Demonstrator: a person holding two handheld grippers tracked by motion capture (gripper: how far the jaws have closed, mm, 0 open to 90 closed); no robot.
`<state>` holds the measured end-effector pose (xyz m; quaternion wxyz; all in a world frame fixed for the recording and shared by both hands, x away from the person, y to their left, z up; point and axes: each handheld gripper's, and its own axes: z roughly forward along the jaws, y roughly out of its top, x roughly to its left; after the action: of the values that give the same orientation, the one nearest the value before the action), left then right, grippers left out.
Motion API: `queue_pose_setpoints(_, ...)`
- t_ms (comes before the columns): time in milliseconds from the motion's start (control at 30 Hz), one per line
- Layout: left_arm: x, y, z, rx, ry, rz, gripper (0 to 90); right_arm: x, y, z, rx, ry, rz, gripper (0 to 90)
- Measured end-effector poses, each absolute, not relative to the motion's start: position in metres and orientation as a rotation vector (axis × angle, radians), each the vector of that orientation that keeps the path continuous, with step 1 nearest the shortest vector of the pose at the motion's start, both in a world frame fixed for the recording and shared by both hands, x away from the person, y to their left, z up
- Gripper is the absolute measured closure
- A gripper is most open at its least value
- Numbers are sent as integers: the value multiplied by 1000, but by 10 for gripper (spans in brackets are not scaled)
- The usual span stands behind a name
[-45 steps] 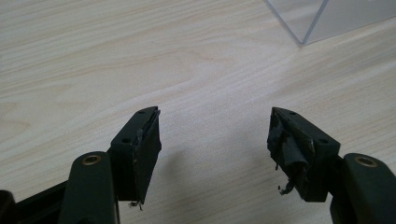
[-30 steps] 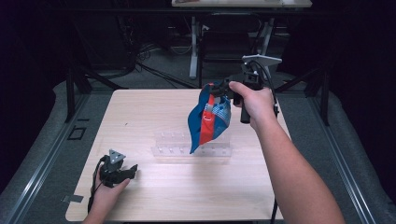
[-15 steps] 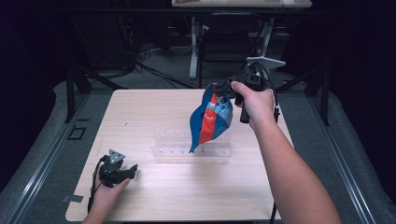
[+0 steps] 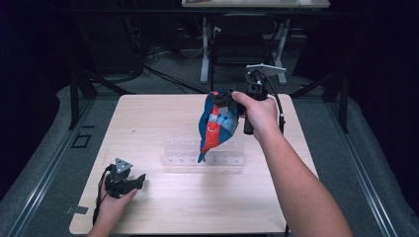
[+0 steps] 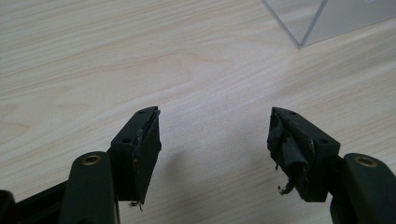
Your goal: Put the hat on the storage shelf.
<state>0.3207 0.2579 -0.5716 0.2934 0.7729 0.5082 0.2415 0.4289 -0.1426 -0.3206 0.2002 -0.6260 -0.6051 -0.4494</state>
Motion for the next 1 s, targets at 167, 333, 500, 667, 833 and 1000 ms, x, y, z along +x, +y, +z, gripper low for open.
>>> queue_pose_setpoints(167,321,257,-572,2056,1356,643,346,430,-140,-327,-1744,-1688,-1242,775)
queue_pose_setpoints(333,321,257,-572,2064,1352,643,346,430,-139,-334,-1742,-1680,-1231,774)
queue_pose_setpoints(500,321,257,-572,2059,1357,641,346,429,-140,-341,-1739,-1689,-1213,774)
queue_pose_setpoints(667,321,256,-572,2065,1355,640,346,429,-140,-348,-1741,-1710,-1177,772)
queue_pose_setpoints(833,321,257,-572,2062,1351,642,346,429,-139,-352,-1740,-1726,-1158,766)
queue_pose_setpoints(1000,321,256,-572,2063,1355,639,346,427,-139,-354,-1747,-1740,-1138,749)
